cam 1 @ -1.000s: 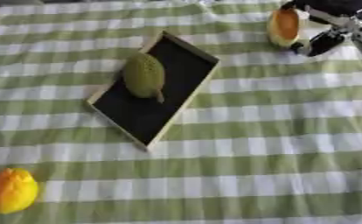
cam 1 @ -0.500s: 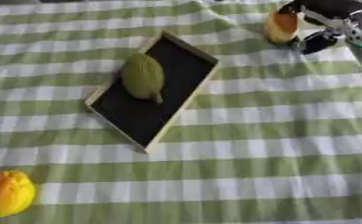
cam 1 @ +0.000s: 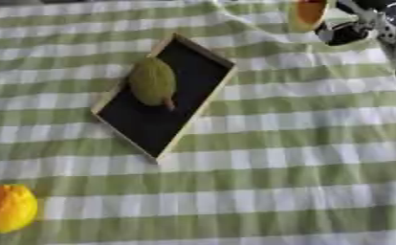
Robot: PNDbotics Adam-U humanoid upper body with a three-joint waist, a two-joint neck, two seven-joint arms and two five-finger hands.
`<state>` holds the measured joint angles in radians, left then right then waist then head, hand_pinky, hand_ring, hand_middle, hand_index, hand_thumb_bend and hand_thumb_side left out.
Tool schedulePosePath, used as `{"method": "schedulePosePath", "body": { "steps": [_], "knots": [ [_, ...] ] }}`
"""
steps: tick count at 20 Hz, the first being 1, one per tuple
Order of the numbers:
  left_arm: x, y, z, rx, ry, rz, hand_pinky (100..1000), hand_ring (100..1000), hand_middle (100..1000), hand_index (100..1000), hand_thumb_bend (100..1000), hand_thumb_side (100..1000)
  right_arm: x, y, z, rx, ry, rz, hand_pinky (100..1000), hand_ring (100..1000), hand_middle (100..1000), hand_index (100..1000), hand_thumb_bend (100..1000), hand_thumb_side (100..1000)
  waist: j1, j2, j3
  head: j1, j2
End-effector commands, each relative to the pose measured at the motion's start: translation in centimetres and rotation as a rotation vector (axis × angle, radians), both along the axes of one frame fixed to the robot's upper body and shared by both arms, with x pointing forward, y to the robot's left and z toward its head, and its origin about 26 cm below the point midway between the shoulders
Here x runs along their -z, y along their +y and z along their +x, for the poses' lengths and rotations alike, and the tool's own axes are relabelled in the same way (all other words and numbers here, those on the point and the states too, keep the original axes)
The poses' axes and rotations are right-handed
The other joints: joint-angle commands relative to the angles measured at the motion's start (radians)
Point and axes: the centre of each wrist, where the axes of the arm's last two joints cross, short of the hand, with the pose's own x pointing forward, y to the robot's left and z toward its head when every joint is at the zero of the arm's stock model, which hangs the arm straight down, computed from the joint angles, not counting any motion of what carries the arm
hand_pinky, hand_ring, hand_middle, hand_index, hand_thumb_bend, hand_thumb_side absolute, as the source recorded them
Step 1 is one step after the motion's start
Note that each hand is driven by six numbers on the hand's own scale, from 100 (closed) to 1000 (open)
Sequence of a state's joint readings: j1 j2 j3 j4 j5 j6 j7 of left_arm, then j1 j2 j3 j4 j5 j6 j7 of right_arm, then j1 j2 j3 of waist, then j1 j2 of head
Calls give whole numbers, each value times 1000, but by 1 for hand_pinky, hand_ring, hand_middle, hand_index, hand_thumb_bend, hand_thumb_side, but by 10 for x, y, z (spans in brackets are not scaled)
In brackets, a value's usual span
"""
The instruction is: Pick up objects on the table and place them in the box.
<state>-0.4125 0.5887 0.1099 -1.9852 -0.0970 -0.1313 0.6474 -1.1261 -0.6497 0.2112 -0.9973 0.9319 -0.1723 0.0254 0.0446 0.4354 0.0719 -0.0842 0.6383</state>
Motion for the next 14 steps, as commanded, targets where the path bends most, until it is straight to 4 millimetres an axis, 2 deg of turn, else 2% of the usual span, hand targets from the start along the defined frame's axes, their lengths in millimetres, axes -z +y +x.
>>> {"method": "schedulePosePath", "body": {
  "steps": [1, 7, 11, 14],
  "knots": [
    [-9, 3, -4, -12, -20, 32, 858, 770, 729, 897, 608, 503, -37, 6, -21, -45, -143, 22, 864, 765, 566, 624, 100, 100, -1, -36, -3, 0, 14],
    [-9, 2, -4, -5, -20, 37, 859, 772, 731, 898, 608, 503, -64, 50, -60, -211, -210, -17, 857, 748, 565, 625, 100, 100, -5, -49, -6, 9, 35],
    [-11, 0, -4, 5, -27, 42, 859, 773, 733, 898, 608, 502, -65, 90, -79, -345, -173, -75, 850, 740, 567, 629, 100, 100, -9, -59, 0, 14, 49],
    [-14, -3, -3, 20, -38, 44, 859, 775, 735, 898, 609, 502, -58, 125, -85, -465, -102, -84, 844, 736, 567, 627, 100, 100, -13, -67, 9, 2, 56]
  ]
}}
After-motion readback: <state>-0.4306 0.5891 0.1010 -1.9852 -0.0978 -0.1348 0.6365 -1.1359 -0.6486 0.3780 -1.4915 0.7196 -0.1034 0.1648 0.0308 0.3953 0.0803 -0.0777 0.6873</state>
